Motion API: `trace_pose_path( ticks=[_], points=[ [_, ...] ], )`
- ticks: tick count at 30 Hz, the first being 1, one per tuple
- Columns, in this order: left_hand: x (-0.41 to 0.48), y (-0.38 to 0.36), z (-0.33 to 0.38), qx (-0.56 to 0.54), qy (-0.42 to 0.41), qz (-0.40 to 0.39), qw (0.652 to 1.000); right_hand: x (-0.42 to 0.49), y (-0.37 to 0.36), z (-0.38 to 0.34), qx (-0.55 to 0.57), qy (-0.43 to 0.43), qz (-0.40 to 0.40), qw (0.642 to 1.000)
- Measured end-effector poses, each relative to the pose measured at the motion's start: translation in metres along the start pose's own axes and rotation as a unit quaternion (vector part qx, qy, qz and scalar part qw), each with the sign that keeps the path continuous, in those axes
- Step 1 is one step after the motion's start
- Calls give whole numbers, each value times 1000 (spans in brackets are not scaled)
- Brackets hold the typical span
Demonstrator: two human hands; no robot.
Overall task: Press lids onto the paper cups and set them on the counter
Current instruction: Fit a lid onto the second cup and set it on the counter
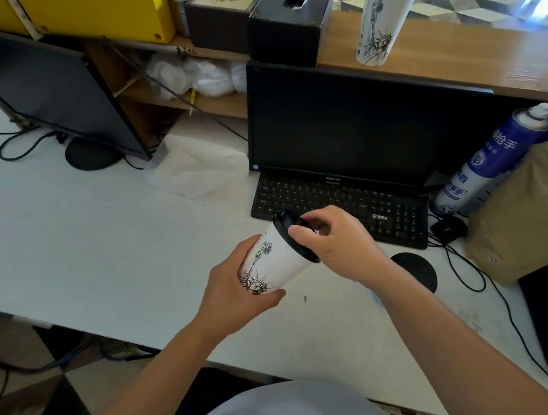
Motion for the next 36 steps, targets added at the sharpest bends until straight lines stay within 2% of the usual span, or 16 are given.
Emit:
trace_pose_path(
  ticks=[3, 6, 10, 12, 14, 18, 21, 23, 25, 28, 31, 34, 36],
  points=[
    [3, -4, -7, -59, 10, -30, 998, -2, -1, -9, -26, 44, -24, 998],
    [8, -15, -7, -101, 22, -104, 989, -6, -6, -16, -28, 119, -86, 989],
    [8, -28, -10, -121, 42, -185, 974, -11, -2, -20, -30, 147, -156, 976],
    [9, -27, -11, -133, 44, -163, 977, -13, 1, -20, -55, 144, -158, 975],
    [10, -22, -9, -121, 31, -110, 986, -14, 4, -21, -77, 117, -120, 983],
    [10, -12, -3, -51, 15, -8, 999, -16, 6, -13, -95, 0, -20, 995],
    [6, -10, 5, -8, 6, 32, 999, -16, -1, -9, -116, -71, -8, 991],
    [5, -11, 4, -19, 10, 33, 999, -16, -5, -9, -126, -86, -13, 988],
    [5, -13, -2, -39, 28, 9, 999, -15, -5, -14, -140, -67, -28, 988],
    [6, -25, -5, -92, 38, -74, 992, -15, -5, -26, -169, 6, -83, 982],
    [3, -38, -7, -133, 69, -186, 971, -18, -7, -34, -174, 71, -154, 970],
    [-6, -54, -15, -149, 101, -290, 940, -22, -14, -35, -154, 96, -221, 958],
    [-8, -58, -18, -157, 105, -295, 937, -23, -16, -33, -156, 89, -242, 954]
  ],
)
Point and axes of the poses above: each hand's wrist, its own x-axis towards the middle knuckle, its own y-axis out of the back of the hand, z = x × y, the point moved 10 cm from there along x, towards the middle knuckle, and after that the axes turned 12 degrees about -z, right-handed, at the moved point
